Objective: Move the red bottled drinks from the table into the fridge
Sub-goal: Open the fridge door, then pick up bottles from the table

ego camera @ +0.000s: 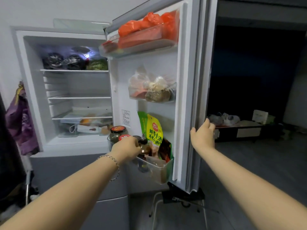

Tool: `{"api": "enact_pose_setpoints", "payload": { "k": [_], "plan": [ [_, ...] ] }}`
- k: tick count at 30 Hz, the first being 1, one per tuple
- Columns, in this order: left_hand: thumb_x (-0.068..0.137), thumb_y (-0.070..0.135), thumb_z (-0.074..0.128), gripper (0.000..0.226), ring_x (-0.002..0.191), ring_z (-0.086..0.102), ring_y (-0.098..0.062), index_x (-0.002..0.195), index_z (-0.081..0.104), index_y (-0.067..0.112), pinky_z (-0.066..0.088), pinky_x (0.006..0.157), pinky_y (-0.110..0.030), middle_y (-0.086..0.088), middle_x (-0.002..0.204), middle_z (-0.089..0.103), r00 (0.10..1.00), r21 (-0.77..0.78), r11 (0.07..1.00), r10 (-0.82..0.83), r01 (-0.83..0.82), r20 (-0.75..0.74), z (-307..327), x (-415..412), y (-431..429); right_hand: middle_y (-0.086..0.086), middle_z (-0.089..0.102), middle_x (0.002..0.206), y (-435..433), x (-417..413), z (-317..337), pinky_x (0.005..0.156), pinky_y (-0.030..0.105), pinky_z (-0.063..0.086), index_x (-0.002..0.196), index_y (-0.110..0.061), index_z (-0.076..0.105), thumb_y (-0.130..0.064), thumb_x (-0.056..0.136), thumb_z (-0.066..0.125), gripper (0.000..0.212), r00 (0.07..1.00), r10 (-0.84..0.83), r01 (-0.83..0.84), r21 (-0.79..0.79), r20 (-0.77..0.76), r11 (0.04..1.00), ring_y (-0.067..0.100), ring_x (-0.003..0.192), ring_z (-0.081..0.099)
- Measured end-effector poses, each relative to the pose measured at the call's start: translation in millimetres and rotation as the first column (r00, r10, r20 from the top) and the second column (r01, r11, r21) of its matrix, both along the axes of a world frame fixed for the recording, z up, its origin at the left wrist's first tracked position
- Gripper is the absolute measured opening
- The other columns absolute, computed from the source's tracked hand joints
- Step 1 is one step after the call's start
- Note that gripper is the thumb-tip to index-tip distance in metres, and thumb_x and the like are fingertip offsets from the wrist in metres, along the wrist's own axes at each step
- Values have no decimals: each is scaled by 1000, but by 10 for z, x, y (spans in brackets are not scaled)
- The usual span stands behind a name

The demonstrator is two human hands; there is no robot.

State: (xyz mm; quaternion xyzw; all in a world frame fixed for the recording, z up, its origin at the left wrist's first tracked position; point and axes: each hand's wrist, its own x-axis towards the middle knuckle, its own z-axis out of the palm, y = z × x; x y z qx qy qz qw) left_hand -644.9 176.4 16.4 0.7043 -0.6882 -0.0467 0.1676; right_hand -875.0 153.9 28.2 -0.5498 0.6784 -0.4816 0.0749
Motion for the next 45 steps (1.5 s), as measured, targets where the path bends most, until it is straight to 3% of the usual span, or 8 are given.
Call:
{"api": "enact_pose_setpoints", "payload": {
  "k": [4, 8, 11, 20, 25, 33, 40, 45],
  "plan": [
    [87, 23, 53, 20, 81, 59, -28, 70, 53, 13, 46, 72, -31, -10, 81, 60, 1000, 53, 998, 25, -25, -16, 58, 302, 242, 9, 46, 124, 314, 498, -44, 98, 34, 36, 121, -10, 54, -12, 90, 51, 31, 947, 197, -258, -234, -254, 937, 24, 120, 40],
    [86, 18, 50, 22, 74, 66, -24, 68, 59, 9, 51, 71, -29, -12, 83, 71, 987, 204, 969, 154, -141, -48, -187, 1040, 720, 4, 69, 101, 654, 1378, -131, 75, 25, 43, 94, -15, 67, -19, 89, 51, 18, 620, 676, -616, 286, -399, 734, 22, 98, 61],
    [83, 21, 52, 23, 76, 67, -25, 64, 58, 11, 54, 73, -31, -6, 73, 68, 955, 250, 926, 296, -283, -15, -447, 1701, 1330, 4, 69, 104, 940, 2199, -284, 83, 29, 48, 94, -14, 69, -20, 88, 51, 20, 349, 854, -667, 538, -386, 516, 20, 99, 61],
    [91, 35, 50, 24, 95, 59, -25, 97, 61, 15, 44, 77, -33, -7, 106, 64, 684, 263, 654, 729, -709, 30, -926, 2927, 3500, 12, 64, 113, 2310, 4325, -916, 89, 37, 49, 109, -7, 64, -22, 92, 48, 28, -308, 850, -650, 747, -428, 140, 27, 104, 58],
    [91, 33, 49, 27, 100, 59, -27, 106, 62, 15, 42, 77, -30, -7, 110, 64, 283, 227, 260, 956, -939, 77, -1151, 3002, 4927, 8, 63, 114, 3586, 5047, -1157, 83, 36, 50, 111, -14, 62, -25, 92, 47, 26, -637, 595, -650, 756, -491, -72, 29, 102, 59],
    [90, 26, 49, 18, 93, 60, -26, 96, 60, 13, 44, 75, -30, -4, 98, 62, -418, 298, -376, 903, -878, -93, -1473, 1656, 6779, 10, 61, 119, 5456, 4735, -1409, 87, 34, 45, 114, -12, 61, -22, 93, 45, 29, -870, 129, -482, 768, -476, -422, 30, 108, 57],
    [90, 28, 50, 24, 102, 61, -27, 102, 65, 14, 47, 83, -33, -6, 109, 65, -802, 337, -739, 590, -583, -95, -1552, -156, 7804, 8, 63, 101, 7009, 3576, -1618, 80, 37, 53, 102, -12, 62, -20, 91, 48, 19, -874, -269, -184, 789, -404, -587, 26, 94, 61],
    [91, 28, 49, 25, 103, 60, -28, 106, 64, 14, 47, 85, -33, -6, 112, 64, -929, 338, -866, 356, -369, -103, -1590, -1523, 8364, 7, 64, 106, 8016, 2424, -1652, 84, 38, 52, 105, -12, 64, -22, 90, 48, 24, -788, -471, -15, 777, -396, -629, 27, 98, 61]
  ]
}}
